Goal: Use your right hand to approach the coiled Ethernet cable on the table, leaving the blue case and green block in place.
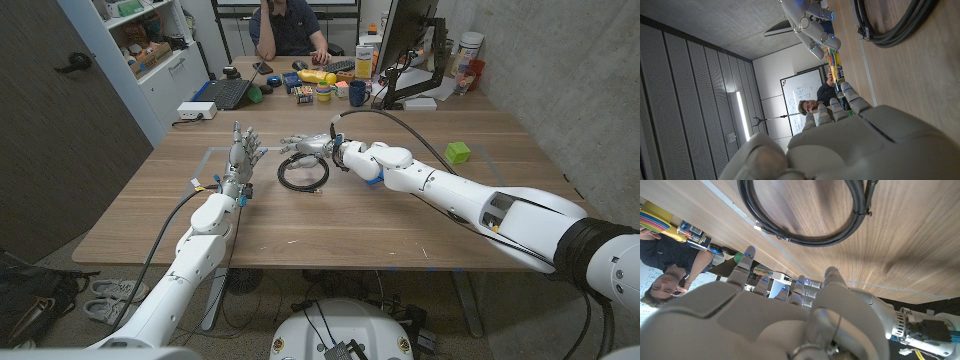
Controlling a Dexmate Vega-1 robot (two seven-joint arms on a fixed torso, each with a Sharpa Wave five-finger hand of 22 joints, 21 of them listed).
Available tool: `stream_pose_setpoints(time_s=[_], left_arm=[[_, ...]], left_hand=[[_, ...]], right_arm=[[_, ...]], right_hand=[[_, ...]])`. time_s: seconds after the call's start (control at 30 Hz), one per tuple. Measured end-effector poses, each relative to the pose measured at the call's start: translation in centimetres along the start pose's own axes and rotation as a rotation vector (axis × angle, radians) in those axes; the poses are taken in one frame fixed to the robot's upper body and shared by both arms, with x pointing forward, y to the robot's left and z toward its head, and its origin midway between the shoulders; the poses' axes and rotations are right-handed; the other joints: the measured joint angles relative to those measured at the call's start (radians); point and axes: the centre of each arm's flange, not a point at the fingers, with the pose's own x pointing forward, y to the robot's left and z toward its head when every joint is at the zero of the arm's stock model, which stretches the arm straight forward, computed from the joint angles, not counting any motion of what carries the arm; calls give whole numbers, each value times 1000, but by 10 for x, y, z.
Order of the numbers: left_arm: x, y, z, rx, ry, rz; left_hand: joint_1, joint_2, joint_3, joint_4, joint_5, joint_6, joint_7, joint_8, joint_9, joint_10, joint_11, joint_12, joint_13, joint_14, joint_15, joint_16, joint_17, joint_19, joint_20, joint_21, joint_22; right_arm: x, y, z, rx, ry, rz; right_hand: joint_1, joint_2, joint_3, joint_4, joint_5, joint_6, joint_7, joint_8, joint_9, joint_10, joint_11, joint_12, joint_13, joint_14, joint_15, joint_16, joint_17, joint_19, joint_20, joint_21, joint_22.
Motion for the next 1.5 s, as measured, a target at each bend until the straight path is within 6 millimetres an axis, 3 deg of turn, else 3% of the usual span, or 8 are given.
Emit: stream_pose_setpoints(time_s=[0.13, 0.5, 1.5], left_arm=[[0, 0, 0, 0, 0, 1], [1, -1, 0, -1, 1, 2], [8, 3, -3, -3, 10, -4]], left_hand=[[0, 0, 0, 0, 0, 0, 0, 0, 0, 0, 0, 0, 0, 0, 0, 0, 0, 0, 0, 0, 0], [0, 0, 0, 0, 4, -5, -5, 0, 0, 0, 0, 0, 0, 0, 0, -2, 0, 0, 0, 0, 0], [0, 0, -8, 0, 4, -5, -5, 0, 0, 0, 0, 0, 0, 0, 0, -3, 0, 0, 0, -8, 0]], right_arm=[[1, 3, 3, -4, -12, 20], [3, 7, 5, -1, -27, 48], [9, 7, 2, 13, -25, 83]], right_hand=[[-5, -5, -4, 4, 3, 15, 0, 0, -4, 23, -1, 0, 0, 13, -13, 0, 0, -1, -1, -3, 0], [-5, -5, -8, 0, 3, 30, 2, -9, -4, 55, -2, 0, 0, 27, -5, 0, 0, 7, -8, -3, 0], [-13, -12, -20, 12, 3, 43, 0, -27, -4, 55, -2, -16, 0, 28, -15, 0, 0, 12, -2, -7, 0]])
